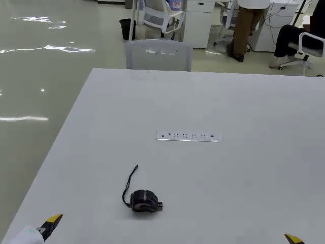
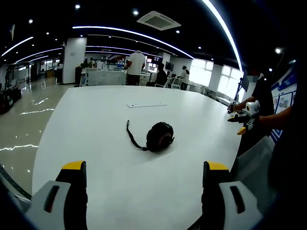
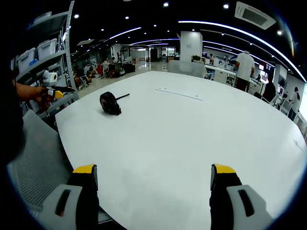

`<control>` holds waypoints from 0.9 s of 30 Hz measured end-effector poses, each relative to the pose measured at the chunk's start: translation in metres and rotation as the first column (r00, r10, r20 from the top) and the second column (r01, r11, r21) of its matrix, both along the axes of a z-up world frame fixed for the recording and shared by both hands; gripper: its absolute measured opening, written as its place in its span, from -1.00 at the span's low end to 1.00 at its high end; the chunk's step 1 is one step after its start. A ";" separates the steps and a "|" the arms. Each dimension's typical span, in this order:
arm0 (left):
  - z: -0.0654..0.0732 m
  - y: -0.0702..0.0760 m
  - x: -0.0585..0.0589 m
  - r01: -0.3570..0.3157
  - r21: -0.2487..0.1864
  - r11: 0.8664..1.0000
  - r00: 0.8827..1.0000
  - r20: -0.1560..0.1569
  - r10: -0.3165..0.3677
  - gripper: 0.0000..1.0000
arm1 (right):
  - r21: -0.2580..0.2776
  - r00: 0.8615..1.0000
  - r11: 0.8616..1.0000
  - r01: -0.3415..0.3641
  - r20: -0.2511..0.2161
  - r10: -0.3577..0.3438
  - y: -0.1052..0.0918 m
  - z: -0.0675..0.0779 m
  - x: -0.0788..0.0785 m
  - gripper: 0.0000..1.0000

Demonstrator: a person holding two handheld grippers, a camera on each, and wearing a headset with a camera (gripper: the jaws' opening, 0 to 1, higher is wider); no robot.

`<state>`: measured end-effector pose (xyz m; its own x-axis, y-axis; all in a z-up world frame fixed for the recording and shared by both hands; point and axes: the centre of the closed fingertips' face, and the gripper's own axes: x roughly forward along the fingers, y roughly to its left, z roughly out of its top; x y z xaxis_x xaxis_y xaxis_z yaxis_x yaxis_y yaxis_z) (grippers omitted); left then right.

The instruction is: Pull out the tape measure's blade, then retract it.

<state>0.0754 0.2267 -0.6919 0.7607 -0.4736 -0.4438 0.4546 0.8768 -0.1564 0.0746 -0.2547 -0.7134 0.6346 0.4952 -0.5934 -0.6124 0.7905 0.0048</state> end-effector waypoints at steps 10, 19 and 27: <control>-0.004 0.002 0.000 -0.003 -0.004 1.000 1.000 -0.006 0.003 0.98 | -0.011 1.000 1.000 -0.010 -0.002 0.010 0.002 0.003 -0.001 1.00; 0.000 0.005 0.001 -0.008 -0.002 1.000 1.000 -0.004 0.008 0.98 | -0.009 1.000 1.000 -0.009 -0.008 0.009 0.002 -0.002 -0.003 1.00; 0.000 0.005 0.001 -0.006 -0.003 1.000 1.000 -0.006 0.006 0.98 | -0.011 1.000 1.000 -0.007 -0.011 0.007 0.000 -0.002 -0.004 1.00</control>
